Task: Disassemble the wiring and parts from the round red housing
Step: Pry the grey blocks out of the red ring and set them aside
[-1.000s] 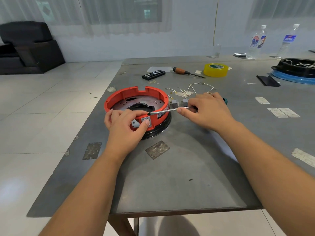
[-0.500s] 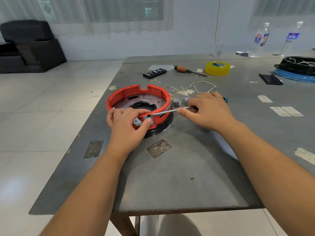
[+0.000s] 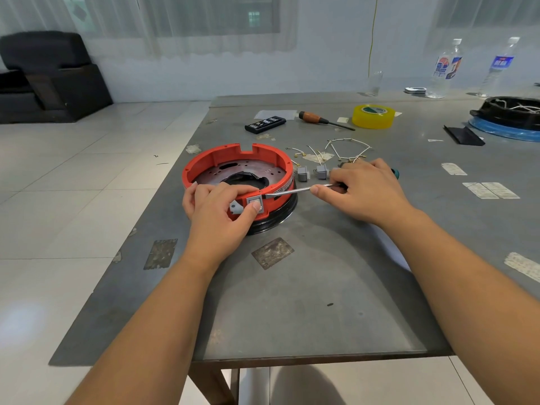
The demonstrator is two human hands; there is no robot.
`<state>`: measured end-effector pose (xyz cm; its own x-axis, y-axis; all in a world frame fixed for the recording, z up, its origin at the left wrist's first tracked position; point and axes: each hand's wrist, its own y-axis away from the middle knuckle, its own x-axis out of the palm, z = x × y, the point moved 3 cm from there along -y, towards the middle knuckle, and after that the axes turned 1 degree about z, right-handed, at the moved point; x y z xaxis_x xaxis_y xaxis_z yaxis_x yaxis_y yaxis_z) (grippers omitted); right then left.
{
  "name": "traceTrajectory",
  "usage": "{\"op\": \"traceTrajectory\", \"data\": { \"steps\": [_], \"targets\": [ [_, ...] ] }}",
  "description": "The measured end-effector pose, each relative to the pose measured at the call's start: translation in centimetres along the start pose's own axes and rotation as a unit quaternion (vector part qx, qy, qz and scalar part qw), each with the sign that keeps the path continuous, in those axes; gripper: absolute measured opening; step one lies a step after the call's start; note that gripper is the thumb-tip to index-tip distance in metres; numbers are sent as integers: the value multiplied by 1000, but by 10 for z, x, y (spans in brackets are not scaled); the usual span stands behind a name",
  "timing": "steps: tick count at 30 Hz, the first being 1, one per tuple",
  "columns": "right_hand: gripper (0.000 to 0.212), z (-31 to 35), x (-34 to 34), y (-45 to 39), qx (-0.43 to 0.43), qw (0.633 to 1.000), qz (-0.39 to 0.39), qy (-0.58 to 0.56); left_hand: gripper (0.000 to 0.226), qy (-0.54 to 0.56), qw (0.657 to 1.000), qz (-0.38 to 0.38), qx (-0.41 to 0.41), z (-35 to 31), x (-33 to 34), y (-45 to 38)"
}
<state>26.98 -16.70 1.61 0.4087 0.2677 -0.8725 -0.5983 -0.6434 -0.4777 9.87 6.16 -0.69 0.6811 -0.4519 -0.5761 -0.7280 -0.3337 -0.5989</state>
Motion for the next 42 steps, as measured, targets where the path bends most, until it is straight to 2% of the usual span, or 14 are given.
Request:
{"op": "traceTrajectory", "data": {
  "steps": [8, 14, 16, 20, 27, 31, 35, 42],
  "targets": [
    [73, -1, 6, -4, 2, 1000, 20, -12, 18, -4, 1000, -1, 0, 1, 1, 0],
    [85, 1, 15, -19, 9, 997, 70, -42, 18, -5, 1000, 5, -9, 1, 2, -1],
    [79, 3, 17, -27, 24, 996, 80, -44, 17, 0, 1000, 6, -10, 0, 1, -1],
    [65, 9, 19, -43, 27, 997, 62, -27, 19, 6, 1000, 11, -12, 0, 0, -1],
    [62, 16, 20, -65, 54, 999, 2, -10, 20, 10, 1000, 22, -10, -1, -2, 0],
    [60, 23, 22, -73, 34, 999, -6, -18, 25, 19, 999, 28, -5, -2, -2, 1],
    [60, 28, 25, -73, 18, 999, -17, -20, 26, 36, 998, 34, -46, 2, 0, 2],
    [63, 19, 17, -50, 49, 999, -9, -5, 21, 43, 997, 38, -50, 2, -2, 2]
  ]
}}
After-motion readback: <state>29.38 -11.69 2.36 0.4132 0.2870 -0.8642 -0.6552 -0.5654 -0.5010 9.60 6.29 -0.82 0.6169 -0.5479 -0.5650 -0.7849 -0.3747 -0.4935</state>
